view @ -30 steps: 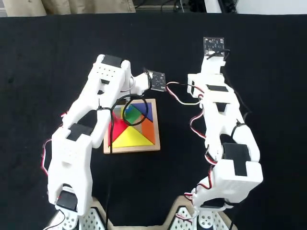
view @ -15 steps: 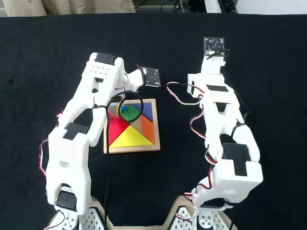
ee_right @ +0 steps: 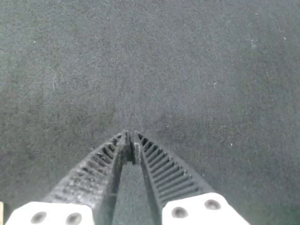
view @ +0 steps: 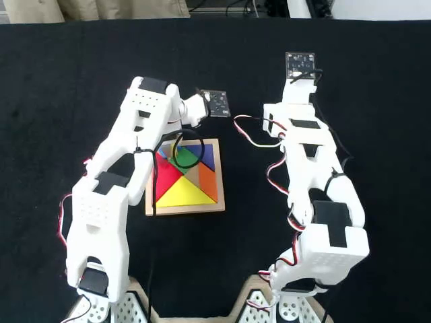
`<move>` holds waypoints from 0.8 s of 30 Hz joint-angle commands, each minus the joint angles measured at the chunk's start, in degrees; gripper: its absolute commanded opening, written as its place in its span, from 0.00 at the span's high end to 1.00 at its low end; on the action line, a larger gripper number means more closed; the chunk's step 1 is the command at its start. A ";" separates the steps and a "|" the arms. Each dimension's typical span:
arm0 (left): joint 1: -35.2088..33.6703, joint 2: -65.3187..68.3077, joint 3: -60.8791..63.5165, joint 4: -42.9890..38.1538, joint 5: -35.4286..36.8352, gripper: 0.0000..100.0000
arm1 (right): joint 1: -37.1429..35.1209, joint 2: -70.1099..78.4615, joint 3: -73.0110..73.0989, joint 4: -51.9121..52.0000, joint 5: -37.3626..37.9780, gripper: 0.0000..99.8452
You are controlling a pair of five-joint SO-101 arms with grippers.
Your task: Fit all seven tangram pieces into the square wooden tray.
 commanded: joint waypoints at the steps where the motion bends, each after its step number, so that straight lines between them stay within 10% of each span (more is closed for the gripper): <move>1: 1.10 -4.13 -0.40 -0.09 3.78 0.78 | -0.09 -0.13 -3.65 -1.23 0.18 0.99; 24: -6.99 -3.43 -0.40 -0.97 4.22 0.79 | -0.18 -0.13 -3.65 -1.23 0.18 0.99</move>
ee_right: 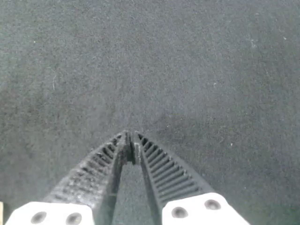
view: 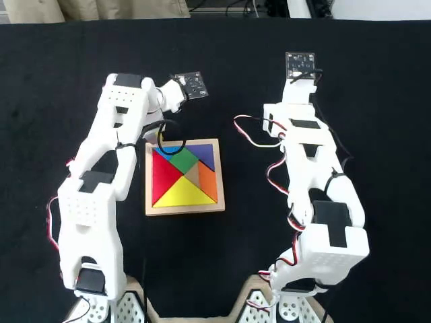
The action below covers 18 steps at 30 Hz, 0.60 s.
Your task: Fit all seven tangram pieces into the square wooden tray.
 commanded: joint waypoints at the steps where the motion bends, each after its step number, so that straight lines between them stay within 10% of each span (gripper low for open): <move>1: 0.48 -2.55 -1.19 4.48 0.44 0.79 | -0.18 -0.13 -3.65 -1.23 0.18 0.99; 8: 1.10 -7.82 -2.15 4.92 2.20 0.79 | -0.18 -0.13 -3.65 -1.23 0.18 0.99; 18: -1.89 -31.47 -2.15 11.16 29.36 0.79 | -0.18 -0.13 -3.56 -1.14 -0.09 0.99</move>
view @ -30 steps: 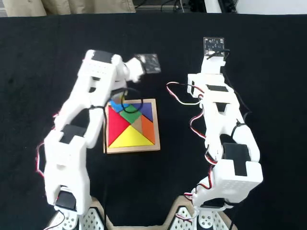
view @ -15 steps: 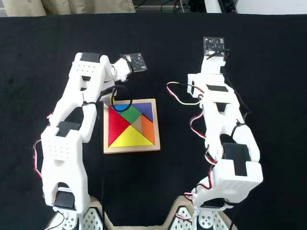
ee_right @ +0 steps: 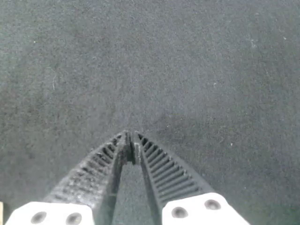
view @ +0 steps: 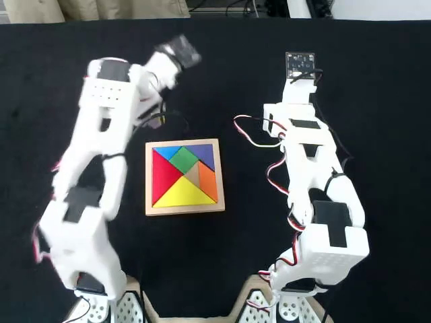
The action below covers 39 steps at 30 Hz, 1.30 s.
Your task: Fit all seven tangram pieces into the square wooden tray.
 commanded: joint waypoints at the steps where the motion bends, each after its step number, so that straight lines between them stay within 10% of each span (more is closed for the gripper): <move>1: -2.59 -18.99 -2.07 4.48 13.27 0.79 | -0.18 -0.13 -3.56 -1.14 -0.09 0.99; 10: -10.07 -46.51 -1.54 13.89 40.62 0.79 | -0.26 -0.75 -3.82 -0.88 -0.18 0.99; 21: -22.81 -65.05 10.51 5.98 42.11 0.78 | -0.09 -31.08 -4.26 6.68 -0.09 0.98; 31: -22.73 -88.35 36.35 -16.88 42.20 0.78 | -0.18 -62.73 -1.63 5.89 0.18 0.98; 39: -22.64 -110.59 72.22 -56.70 41.93 0.78 | -0.18 -82.86 7.16 -0.70 0.26 0.98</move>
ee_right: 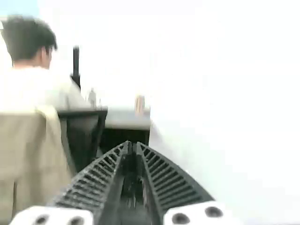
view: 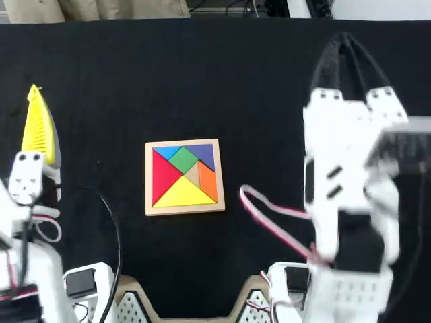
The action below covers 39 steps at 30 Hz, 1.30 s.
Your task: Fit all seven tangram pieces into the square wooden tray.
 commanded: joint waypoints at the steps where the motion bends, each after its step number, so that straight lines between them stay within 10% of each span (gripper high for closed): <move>1: -0.22 -12.22 22.20 -28.48 0.26 0.78 | -0.09 -12.18 3.65 -9.23 0.26 0.98; 14: -0.22 -22.59 55.25 -89.67 0.18 0.78 | -0.09 -44.97 34.86 -38.07 0.26 0.98; 28: -0.40 -23.21 56.31 -142.51 0.62 0.78 | 0.35 -43.82 36.62 -101.36 0.26 0.99; 33: -0.48 -23.56 57.63 -144.62 0.62 0.78 | 0.44 -43.82 45.41 -126.42 3.16 0.99; 39: -0.22 -23.47 59.12 -144.62 0.70 0.78 | 0.18 -44.09 52.53 -127.03 12.84 0.98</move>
